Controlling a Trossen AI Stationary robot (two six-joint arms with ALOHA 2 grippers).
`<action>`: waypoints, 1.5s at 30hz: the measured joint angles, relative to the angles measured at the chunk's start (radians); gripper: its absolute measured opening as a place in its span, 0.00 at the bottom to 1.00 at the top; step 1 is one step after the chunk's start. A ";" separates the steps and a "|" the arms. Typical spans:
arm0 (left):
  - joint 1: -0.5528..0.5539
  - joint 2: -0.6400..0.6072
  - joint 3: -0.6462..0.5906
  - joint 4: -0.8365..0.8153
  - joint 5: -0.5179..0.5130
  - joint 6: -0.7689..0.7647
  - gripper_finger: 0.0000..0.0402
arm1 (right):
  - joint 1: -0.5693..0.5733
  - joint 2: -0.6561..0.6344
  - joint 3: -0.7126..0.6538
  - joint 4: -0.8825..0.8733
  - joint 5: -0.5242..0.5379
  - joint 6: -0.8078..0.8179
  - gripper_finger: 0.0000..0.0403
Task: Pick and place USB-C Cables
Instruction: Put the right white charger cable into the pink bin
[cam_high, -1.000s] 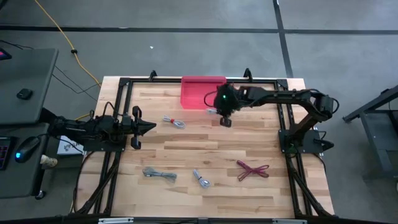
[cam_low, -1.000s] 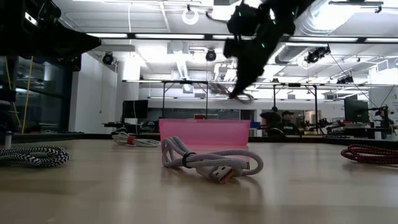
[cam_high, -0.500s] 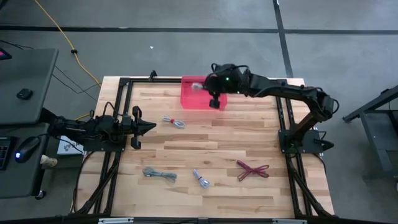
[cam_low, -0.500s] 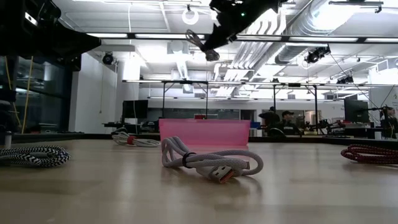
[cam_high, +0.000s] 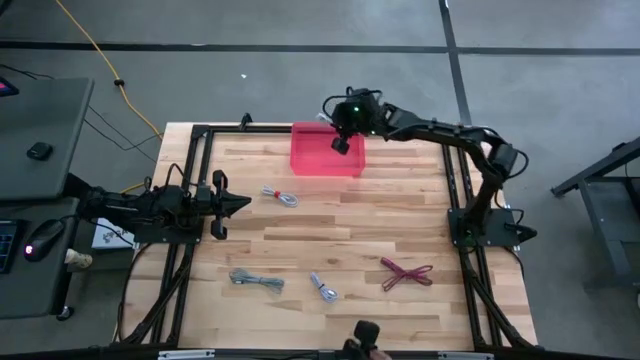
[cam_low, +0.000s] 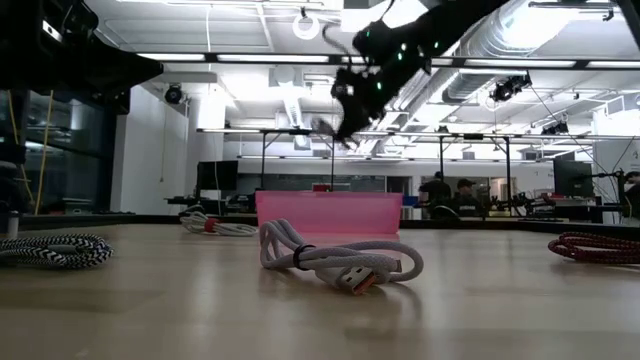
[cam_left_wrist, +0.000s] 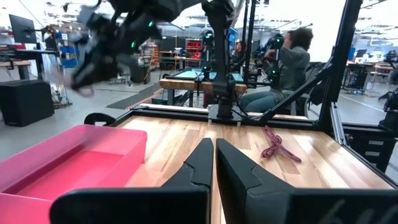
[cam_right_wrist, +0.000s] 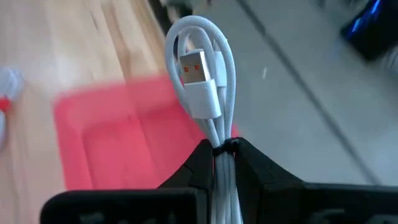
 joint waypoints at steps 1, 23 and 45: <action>0.000 0.000 0.000 0.000 0.000 0.000 0.00 | -0.009 0.015 0.000 -0.020 -0.004 0.009 0.05; 0.000 0.000 0.000 0.000 -0.067 0.001 0.00 | -0.054 0.209 0.000 -0.137 -0.167 0.074 0.05; 0.000 0.000 0.000 0.000 -0.074 0.001 0.00 | -0.054 0.218 0.000 -0.173 -0.158 0.072 0.16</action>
